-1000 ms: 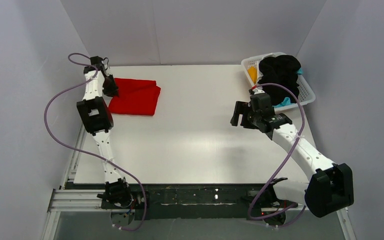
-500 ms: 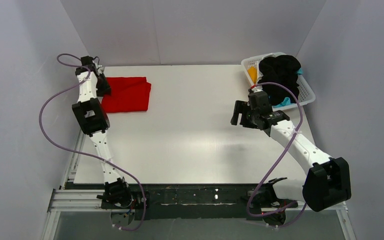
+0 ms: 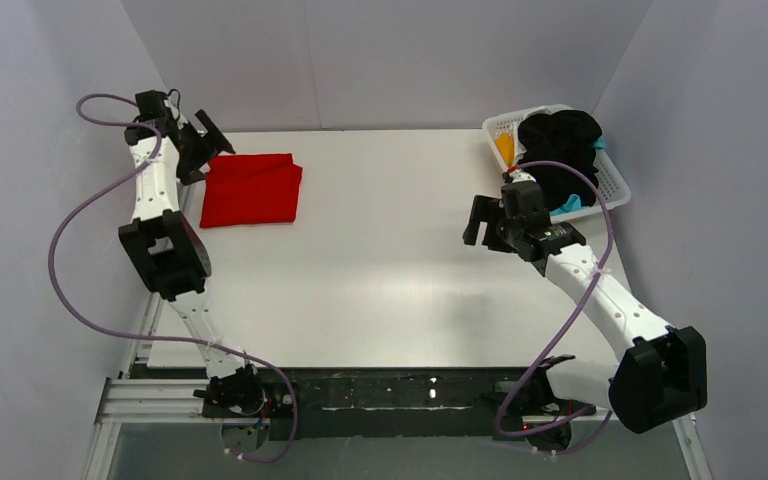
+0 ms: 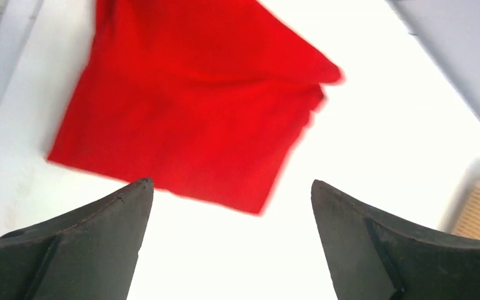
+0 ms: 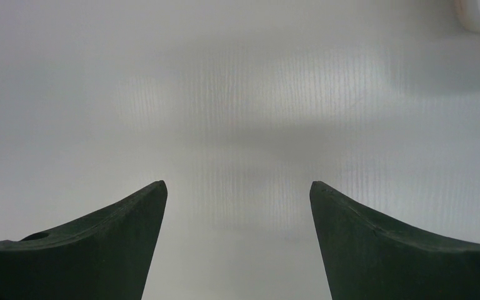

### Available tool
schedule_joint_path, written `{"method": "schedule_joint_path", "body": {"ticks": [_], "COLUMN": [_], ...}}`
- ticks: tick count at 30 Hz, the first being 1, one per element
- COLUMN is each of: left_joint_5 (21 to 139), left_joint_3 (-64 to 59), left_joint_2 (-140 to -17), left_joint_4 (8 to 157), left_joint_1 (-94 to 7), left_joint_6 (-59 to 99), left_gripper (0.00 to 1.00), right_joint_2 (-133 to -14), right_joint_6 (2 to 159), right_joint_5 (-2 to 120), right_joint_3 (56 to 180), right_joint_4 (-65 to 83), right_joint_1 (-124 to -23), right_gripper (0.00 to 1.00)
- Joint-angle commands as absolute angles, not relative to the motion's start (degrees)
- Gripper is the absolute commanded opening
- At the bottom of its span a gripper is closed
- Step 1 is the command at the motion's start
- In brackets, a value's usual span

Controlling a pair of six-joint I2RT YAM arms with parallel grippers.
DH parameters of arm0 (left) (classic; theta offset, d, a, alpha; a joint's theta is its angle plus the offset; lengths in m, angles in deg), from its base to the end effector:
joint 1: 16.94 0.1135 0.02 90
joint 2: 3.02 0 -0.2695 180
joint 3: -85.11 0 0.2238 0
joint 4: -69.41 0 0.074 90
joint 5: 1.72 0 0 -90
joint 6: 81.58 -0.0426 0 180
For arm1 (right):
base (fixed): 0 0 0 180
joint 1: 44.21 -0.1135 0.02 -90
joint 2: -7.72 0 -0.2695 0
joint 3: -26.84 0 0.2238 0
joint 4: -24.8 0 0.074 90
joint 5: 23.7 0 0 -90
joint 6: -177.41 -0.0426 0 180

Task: Fold and stack the t-shirts
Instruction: Reset both arms

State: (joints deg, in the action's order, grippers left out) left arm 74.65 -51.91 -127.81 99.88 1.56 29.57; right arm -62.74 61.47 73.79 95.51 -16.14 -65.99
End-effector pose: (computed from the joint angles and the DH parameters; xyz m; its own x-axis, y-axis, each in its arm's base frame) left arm 0.4793 0.1498 0.3461 -0.2421 -0.4508 -0.8592 -0.1967 0.8899 -0.4115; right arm 0.2239 0.0835 0.2816 -0.6887 0.1919 -0.6992 0.0248 0.9700 0.2418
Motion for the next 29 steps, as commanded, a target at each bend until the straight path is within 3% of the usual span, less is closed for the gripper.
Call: {"method": "schedule_joint_path", "body": {"ticks": [1,6,10,15,21,29], "left_joint_5": [70.07,68.76,73.12,80.34,84.4,86.29], "left_joint_3": [-37.39,-3.49,9.91,23.73,34.27,37.8], "left_joint_2": [-109.8,-88.74,-77.27,-64.86,-58.08,-54.46], "left_joint_4": [101.08,88.05,88.63,89.88,97.11,97.27], "left_joint_1": [-3.69,-14.84,-28.29,-37.95,-38.83,-38.92], "left_joint_6": [37.36,43.19,41.34,44.32,43.89,44.3], "left_gripper": [0.98,0.98,0.98,0.98,0.98,0.98], "right_joint_2": [-56.94,-51.92,-48.01,-43.58,-39.18,-35.31], "right_joint_6": [60.89,59.87,58.07,56.43,57.65,56.81], "right_joint_5": [76.24,77.17,77.11,77.36,80.18,81.34], "right_joint_3": [93.58,89.47,86.14,80.32,74.73,69.48], "right_joint_4": [-10.55,-9.6,-9.59,-6.91,-6.79,-4.32], "right_joint_1": [-66.01,-65.99,-65.97,-65.97,-65.93,-65.92], "right_gripper": [0.93,0.94,0.94,0.94,0.94,0.94]}}
